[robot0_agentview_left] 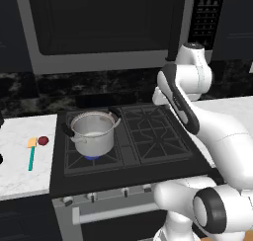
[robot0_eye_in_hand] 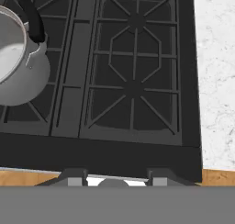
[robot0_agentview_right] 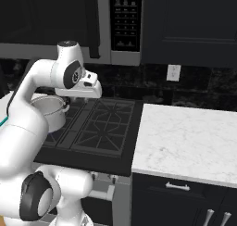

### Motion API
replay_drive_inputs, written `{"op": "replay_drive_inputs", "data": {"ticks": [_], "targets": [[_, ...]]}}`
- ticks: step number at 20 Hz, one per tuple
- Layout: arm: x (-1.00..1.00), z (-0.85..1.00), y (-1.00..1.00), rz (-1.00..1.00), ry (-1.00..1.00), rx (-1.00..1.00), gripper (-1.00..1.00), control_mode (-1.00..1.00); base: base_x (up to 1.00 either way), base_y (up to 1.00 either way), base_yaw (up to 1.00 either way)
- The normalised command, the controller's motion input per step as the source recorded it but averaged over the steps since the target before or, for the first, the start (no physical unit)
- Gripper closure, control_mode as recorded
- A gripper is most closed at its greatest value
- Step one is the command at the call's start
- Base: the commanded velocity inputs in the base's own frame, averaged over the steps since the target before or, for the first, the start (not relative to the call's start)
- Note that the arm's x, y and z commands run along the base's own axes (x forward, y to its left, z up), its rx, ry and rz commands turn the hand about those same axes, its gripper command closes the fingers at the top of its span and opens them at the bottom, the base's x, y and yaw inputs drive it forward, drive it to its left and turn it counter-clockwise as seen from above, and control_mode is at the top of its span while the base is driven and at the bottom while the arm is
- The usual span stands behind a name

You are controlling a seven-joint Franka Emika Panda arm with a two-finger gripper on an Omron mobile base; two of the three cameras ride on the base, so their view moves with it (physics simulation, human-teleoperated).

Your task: Put the avocado and tomato in the pot. Retrieve the spatula and lightly stir the vegetables in the pot.

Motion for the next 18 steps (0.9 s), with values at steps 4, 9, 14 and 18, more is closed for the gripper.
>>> {"op": "replay_drive_inputs", "data": {"ticks": [4, 9, 14, 18], "targets": [[-0.14, 0.00, 0.00, 0.00, 0.00, 0.00, -1.00, -1.00, 0.00, 0.00, 0.00], [-0.60, 0.00, 0.07, 0.00, -0.01, 0.00, -1.00, -1.00, 0.00, 0.00, 0.00], [-0.43, -0.07, 0.16, 0.00, 0.00, 0.00, -1.00, -1.00, 0.00, 0.00, 0.00], [-0.26, -0.21, 0.17, 0.00, 0.00, 0.00, -1.00, -1.00, 0.00, 0.00, 0.00]]}}
